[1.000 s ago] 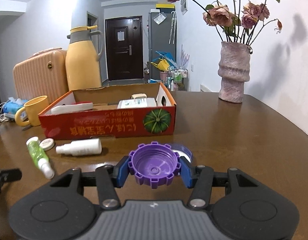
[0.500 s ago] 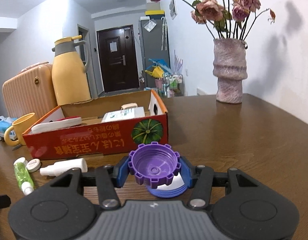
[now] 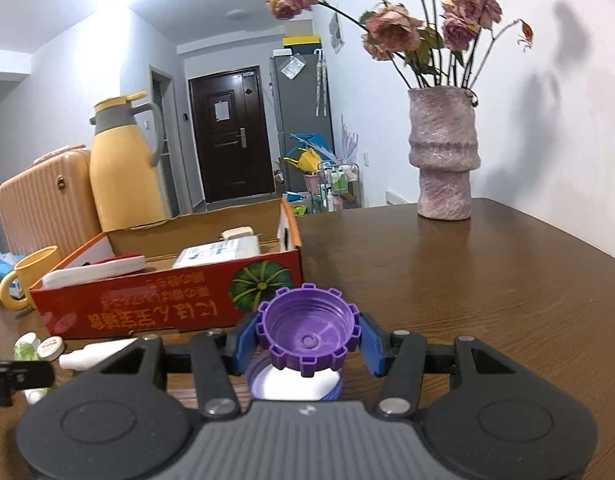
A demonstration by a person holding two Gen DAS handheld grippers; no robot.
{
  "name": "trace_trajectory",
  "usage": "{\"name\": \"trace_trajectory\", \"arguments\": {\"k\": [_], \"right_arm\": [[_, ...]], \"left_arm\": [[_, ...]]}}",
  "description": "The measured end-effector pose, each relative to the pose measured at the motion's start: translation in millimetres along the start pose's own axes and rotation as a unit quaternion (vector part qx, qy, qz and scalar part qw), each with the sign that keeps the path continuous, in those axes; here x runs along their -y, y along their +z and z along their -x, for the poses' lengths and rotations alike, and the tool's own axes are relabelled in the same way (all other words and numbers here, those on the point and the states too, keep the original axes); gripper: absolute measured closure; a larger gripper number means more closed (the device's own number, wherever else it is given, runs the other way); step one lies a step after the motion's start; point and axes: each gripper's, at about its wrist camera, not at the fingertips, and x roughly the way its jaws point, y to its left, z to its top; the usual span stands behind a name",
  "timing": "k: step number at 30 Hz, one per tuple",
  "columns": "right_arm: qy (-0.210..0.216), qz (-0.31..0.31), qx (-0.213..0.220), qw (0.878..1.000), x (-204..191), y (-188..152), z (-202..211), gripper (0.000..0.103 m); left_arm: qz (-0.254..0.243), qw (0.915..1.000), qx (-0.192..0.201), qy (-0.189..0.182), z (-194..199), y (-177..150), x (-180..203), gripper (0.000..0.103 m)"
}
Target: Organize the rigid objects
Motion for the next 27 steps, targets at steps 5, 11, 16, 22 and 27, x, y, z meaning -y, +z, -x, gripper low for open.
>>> {"name": "trace_trajectory", "arguments": {"k": [5, 11, 16, 22, 27], "right_arm": [[-0.003, -0.012, 0.001, 1.0, 10.9, 2.4, -2.2, 0.051], [0.0, -0.013, 0.003, 1.0, 16.9, 4.5, -5.2, 0.051], [-0.001, -0.018, 0.002, 1.0, 22.3, 5.8, -10.5, 0.051], [-0.006, -0.03, -0.009, 0.999, 27.7, 5.6, -16.1, 0.051], [-0.005, -0.026, -0.009, 1.0, 25.2, 4.6, -15.9, 0.051]], "left_arm": [[0.033, 0.9991, -0.018, 0.02, -23.2, 11.3, 18.3, 0.0], [0.057, 0.997, -0.02, 0.049, -40.7, 17.9, 37.6, 0.0], [0.065, 0.9946, -0.021, 0.079, -50.1, 20.9, 46.5, 0.0], [0.064, 0.9935, -0.018, 0.092, -57.3, 21.3, 52.7, 0.0], [0.063, 0.9919, -0.028, 0.107, -69.7, 23.8, 55.9, 0.0]]}}
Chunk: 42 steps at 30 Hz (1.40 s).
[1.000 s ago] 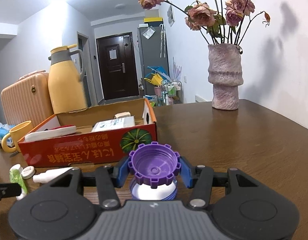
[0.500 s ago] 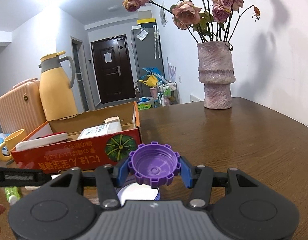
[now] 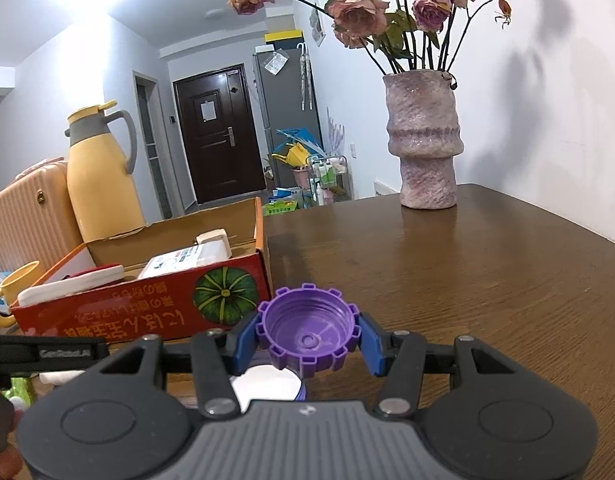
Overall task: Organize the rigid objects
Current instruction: 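Grasp the white spray bottle with the left gripper while the right gripper holds the purple cap, then carry the spray bottle and purple cap over the cardboard box with both grippers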
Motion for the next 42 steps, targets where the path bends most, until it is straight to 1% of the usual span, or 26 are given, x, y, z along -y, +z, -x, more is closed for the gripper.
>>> {"name": "trace_trajectory", "arguments": {"k": [5, 9, 11, 12, 18, 21, 24, 28, 32, 35, 39, 42], "right_arm": [[0.002, -0.001, -0.005, 1.0, -0.8, -0.3, -0.6, 0.051], [0.002, 0.002, -0.005, 1.0, -2.0, -1.2, -0.7, 0.051], [0.001, 0.001, -0.006, 1.0, -2.1, -1.6, -0.9, 0.051], [0.0, 0.0, -0.006, 1.0, -1.8, -1.6, -1.0, 0.051], [0.001, -0.001, -0.005, 1.0, -1.0, -1.4, -0.5, 0.051], [0.003, -0.003, -0.003, 1.0, 0.3, -1.4, 0.8, 0.051], [0.006, -0.004, 0.0, 1.0, 0.9, -1.4, 1.7, 0.051], [0.012, -0.006, 0.005, 1.0, 1.4, -1.8, 3.2, 0.051], [0.014, -0.008, 0.01, 1.0, 1.6, -2.8, 4.3, 0.051], [0.016, -0.003, 0.019, 1.0, -0.7, -3.6, 7.7, 0.051], [0.024, 0.01, 0.034, 0.999, -9.2, -5.4, 16.6, 0.051], [0.03, 0.012, 0.036, 0.999, -19.4, -8.3, 21.1, 0.051]], "left_arm": [[0.004, 0.9998, -0.02, 0.004, -10.7, -0.5, 0.2, 0.0], [0.002, 0.9997, -0.023, 0.004, -15.3, -0.8, 1.8, 0.0], [0.001, 0.9997, -0.024, -0.001, -17.2, -0.6, 1.4, 0.0], [0.0, 0.9997, -0.025, -0.006, -17.5, -0.9, 0.9, 0.005], [-0.007, 0.9995, -0.02, -0.025, -13.4, -2.4, 0.4, 0.006], [-0.015, 0.9993, -0.001, -0.033, -4.2, -4.0, 1.6, 0.006], [-0.03, 0.9981, 0.035, -0.04, 12.8, -7.0, 3.1, 0.006], [-0.046, 0.9953, 0.068, -0.052, 33.8, -11.1, 2.8, 0.006], [-0.045, 0.9921, 0.093, -0.072, 55.1, -14.0, -6.0, 0.006], [-0.042, 0.9898, 0.103, -0.089, 70.9, -15.9, -16.5, 0.006], [-0.035, 0.9856, 0.124, -0.109, 91.9, -17.6, -30.8, 0.006], [-0.028, 0.9819, 0.141, -0.123, 102.1, -15.0, -39.3, 0.006]]}}
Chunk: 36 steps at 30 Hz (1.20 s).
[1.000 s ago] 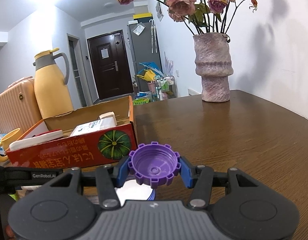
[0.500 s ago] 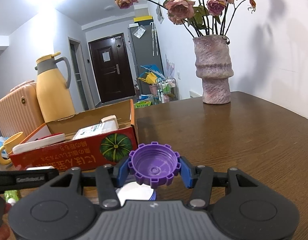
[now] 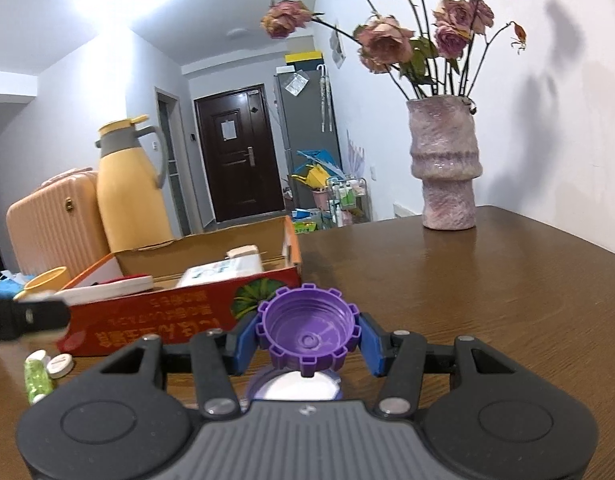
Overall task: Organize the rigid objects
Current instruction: 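Carry the spray bottle and purple cap over the cardboard box with both grippers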
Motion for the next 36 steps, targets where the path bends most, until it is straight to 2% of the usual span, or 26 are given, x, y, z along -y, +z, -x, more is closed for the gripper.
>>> {"name": "trace_trajectory", "arguments": {"k": [8, 14, 28, 36], "right_arm": [[0.026, -0.01, 0.032, 0.999, -27.8, 2.6, 12.3, 0.051], [0.031, -0.005, 0.041, 0.999, -45.2, 12.9, 7.5, 0.051], [0.041, -0.005, 0.055, 0.998, -78.0, 41.9, -36.8, 0.051], [0.037, 0.015, 0.054, 0.998, -93.2, 51.6, -63.6, 0.051]], "left_arm": [[0.017, 0.9992, 0.035, -0.009, 12.9, 17.2, -13.9, 0.006], [0.024, 0.998, 0.057, -0.011, 10.9, 35.0, -17.0, 0.006], [0.063, 0.9959, 0.063, 0.011, -29.5, 65.3, -49.1, 0.006], [0.065, 0.9957, 0.061, 0.026, -57.3, 76.0, -58.3, 0.006]]}}
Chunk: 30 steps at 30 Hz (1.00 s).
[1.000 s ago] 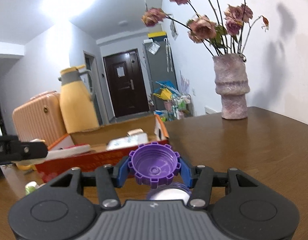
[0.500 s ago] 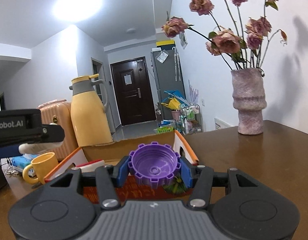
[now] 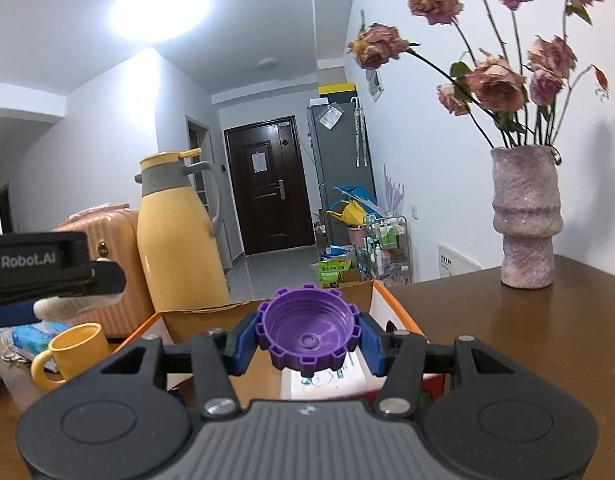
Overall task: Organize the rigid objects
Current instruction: 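Carry the spray bottle and purple cap over the cardboard box with both grippers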
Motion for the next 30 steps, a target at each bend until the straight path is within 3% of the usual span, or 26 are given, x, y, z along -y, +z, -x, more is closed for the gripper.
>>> {"name": "trace_trajectory", "arguments": {"k": [30], "right_arm": [[-0.016, 0.046, -0.051, 0.998, 4.5, 19.9, -100.0, 0.051]], "left_arm": [[-0.02, 0.9992, -0.029, 0.019, -95.5, 18.0, -6.4, 0.006]]}}
